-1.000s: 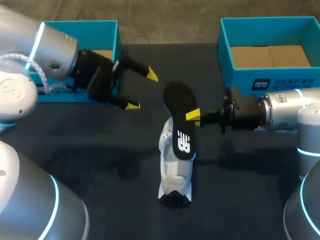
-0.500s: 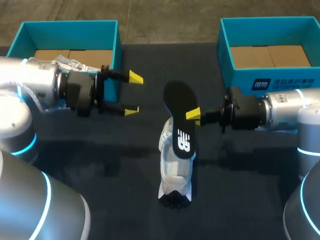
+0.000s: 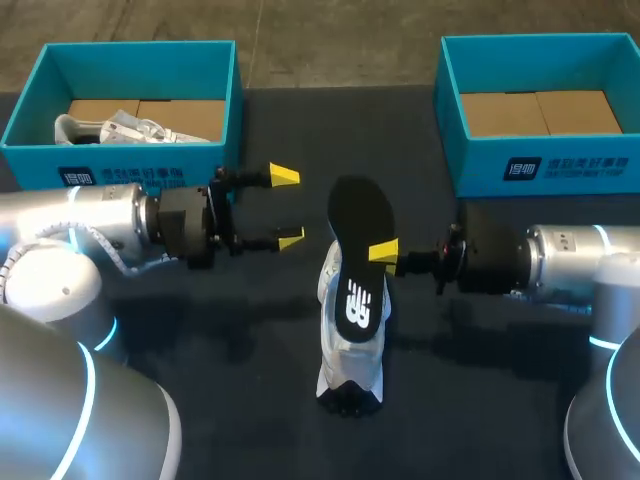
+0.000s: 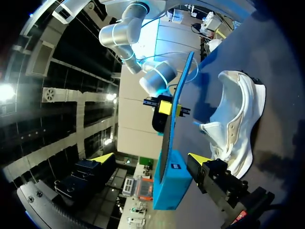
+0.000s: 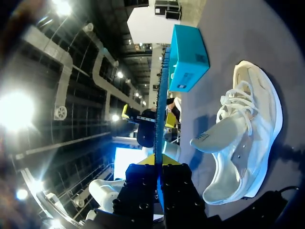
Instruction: Take the shoe out of the shoebox, open the shoe tongue, remove and reinsert the insole, then place the shoe into the shoebox
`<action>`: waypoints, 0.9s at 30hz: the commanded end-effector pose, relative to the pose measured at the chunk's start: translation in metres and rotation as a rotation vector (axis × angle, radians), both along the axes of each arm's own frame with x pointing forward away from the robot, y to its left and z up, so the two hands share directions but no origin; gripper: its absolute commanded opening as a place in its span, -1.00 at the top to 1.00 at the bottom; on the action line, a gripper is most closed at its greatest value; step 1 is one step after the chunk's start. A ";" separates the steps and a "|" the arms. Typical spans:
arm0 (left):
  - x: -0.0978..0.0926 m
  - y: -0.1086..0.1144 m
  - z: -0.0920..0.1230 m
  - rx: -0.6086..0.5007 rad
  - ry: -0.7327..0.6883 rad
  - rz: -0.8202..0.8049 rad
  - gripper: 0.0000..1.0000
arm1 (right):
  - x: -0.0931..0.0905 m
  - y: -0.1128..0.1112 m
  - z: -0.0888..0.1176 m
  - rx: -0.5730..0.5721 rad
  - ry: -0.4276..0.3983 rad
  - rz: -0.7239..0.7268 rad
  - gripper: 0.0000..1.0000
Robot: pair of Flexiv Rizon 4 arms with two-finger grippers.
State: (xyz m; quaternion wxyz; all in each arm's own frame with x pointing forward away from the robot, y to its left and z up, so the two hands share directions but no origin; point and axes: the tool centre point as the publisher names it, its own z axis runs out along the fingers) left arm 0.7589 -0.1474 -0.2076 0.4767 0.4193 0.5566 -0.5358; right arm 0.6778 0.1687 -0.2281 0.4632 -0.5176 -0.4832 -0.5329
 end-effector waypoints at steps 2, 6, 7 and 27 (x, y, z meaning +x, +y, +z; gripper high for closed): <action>-0.002 -0.001 0.000 -0.006 -0.001 0.006 -1.00 | -0.003 0.002 0.001 -0.002 0.000 -0.029 1.00; -0.002 -0.001 0.000 -0.006 -0.001 0.006 -1.00 | -0.003 0.002 0.001 -0.002 0.000 -0.029 1.00; -0.002 -0.001 0.000 -0.006 -0.001 0.006 -1.00 | -0.003 0.002 0.001 -0.002 0.000 -0.029 1.00; -0.003 -0.037 -0.019 0.021 -0.003 0.021 -0.40 | -0.007 0.022 -0.009 -0.003 -0.011 -0.045 1.00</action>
